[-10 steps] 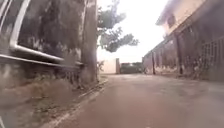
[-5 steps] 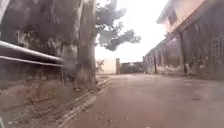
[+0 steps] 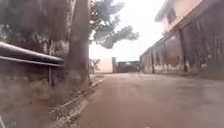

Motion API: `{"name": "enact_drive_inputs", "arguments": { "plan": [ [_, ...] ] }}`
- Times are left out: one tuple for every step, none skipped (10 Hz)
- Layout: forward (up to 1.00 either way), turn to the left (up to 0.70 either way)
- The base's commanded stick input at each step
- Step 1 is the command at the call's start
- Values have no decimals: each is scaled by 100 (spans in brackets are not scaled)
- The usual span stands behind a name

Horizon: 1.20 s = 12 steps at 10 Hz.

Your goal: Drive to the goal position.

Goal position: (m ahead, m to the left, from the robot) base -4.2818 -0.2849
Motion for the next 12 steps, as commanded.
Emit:
{"name": "enact_drive_inputs", "arguments": {
  "plan": [
    [85,-5],
    [85,-22],
    [85,-17],
    [85,-3],
    [85,0],
    [85,0],
    [85,-28],
    [85,0],
    [85,0],
    [85,0],
    [85,0],
    [85,0]
  ]
}}
